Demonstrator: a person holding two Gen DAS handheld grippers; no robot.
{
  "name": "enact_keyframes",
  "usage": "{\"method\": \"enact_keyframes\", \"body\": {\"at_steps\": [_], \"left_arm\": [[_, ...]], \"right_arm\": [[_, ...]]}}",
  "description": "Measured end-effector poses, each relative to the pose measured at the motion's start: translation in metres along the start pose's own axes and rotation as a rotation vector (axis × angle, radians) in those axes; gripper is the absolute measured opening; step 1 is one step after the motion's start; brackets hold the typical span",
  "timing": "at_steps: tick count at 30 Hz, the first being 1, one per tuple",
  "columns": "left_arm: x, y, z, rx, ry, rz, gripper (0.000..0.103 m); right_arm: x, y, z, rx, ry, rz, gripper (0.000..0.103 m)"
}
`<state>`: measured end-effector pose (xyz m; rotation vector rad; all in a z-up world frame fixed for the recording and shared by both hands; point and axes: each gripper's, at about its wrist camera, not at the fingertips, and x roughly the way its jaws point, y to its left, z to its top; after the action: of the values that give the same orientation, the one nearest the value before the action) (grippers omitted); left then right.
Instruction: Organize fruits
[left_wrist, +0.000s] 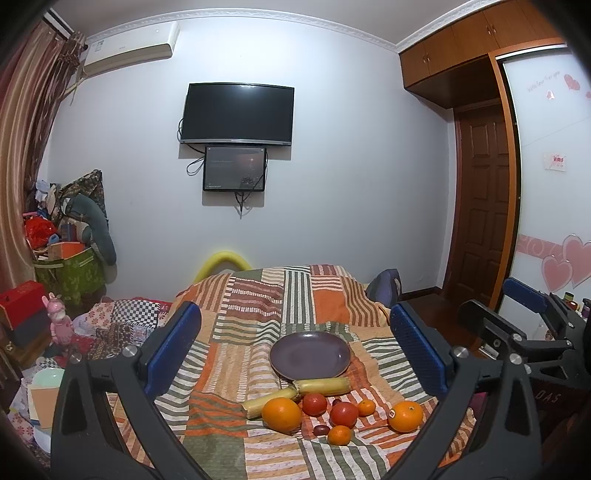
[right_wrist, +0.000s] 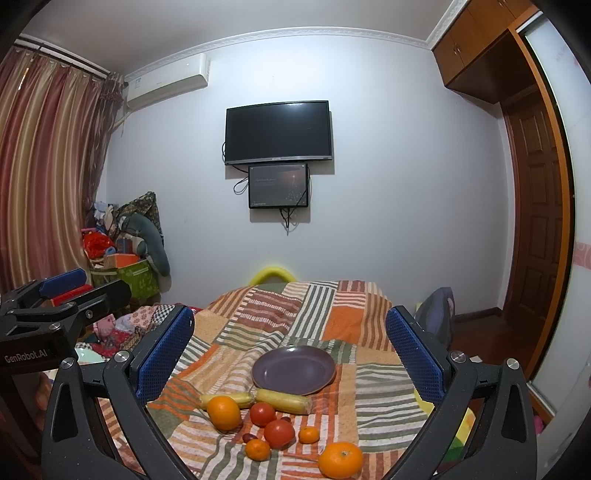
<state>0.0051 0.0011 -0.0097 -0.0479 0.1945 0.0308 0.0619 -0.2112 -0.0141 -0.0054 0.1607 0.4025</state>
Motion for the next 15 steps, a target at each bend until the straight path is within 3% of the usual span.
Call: {"method": "enact_keyframes", "body": {"at_steps": [15], "left_arm": [[0.0037,0.001,-0.0027,0.003,0.011,0.011,0.103]], "right_arm": [[0.0016,0.0014,-0.0017,0.003,0.0,0.002,0.103]]}}
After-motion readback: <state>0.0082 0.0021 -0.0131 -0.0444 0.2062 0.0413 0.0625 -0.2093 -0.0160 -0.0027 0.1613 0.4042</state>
